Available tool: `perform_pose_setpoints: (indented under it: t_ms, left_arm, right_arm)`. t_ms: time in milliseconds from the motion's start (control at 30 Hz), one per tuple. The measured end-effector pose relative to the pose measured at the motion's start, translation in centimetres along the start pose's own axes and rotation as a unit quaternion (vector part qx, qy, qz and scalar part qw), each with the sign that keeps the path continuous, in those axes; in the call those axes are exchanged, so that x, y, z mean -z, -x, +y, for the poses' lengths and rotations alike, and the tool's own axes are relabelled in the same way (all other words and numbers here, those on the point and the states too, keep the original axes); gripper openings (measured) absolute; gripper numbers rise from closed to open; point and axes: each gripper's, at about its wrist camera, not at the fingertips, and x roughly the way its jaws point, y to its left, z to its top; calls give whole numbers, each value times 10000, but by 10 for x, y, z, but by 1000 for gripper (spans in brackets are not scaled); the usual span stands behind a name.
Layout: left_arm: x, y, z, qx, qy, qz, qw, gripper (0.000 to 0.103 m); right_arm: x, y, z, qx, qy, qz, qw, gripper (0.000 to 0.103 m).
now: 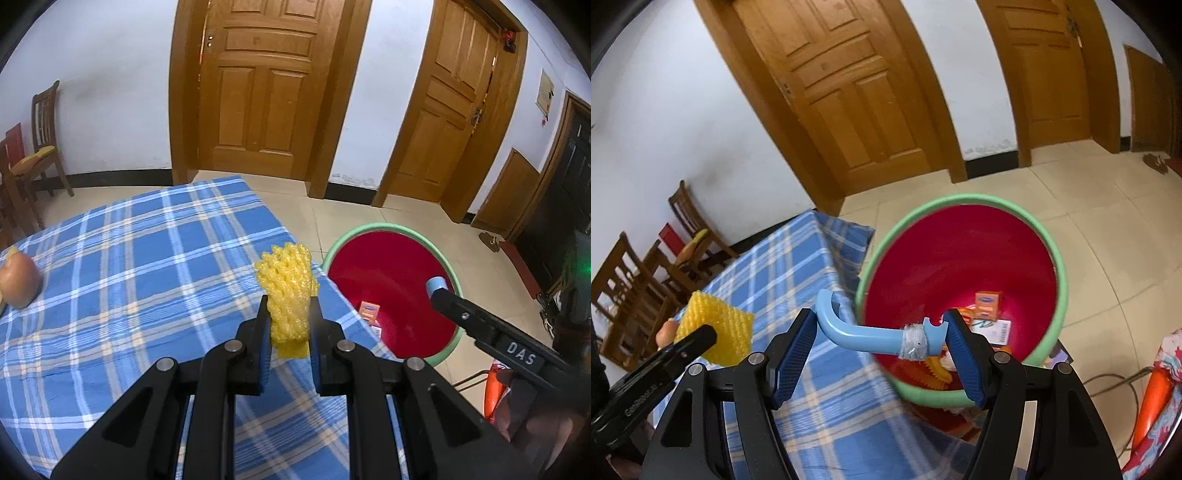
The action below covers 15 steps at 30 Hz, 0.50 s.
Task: Collect trash
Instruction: 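Carry the foam net and blue toy in both grippers over the bucket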
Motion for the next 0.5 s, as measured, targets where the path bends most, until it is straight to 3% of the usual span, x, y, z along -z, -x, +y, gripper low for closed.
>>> perform_pose_setpoints:
  t_ms: [500]
  left_arm:
    - [-8, -28, -28, 168, -225, 139, 9995, 16]
  right_arm:
    - [-5, -13, -28, 191, -152, 134, 9996, 73]
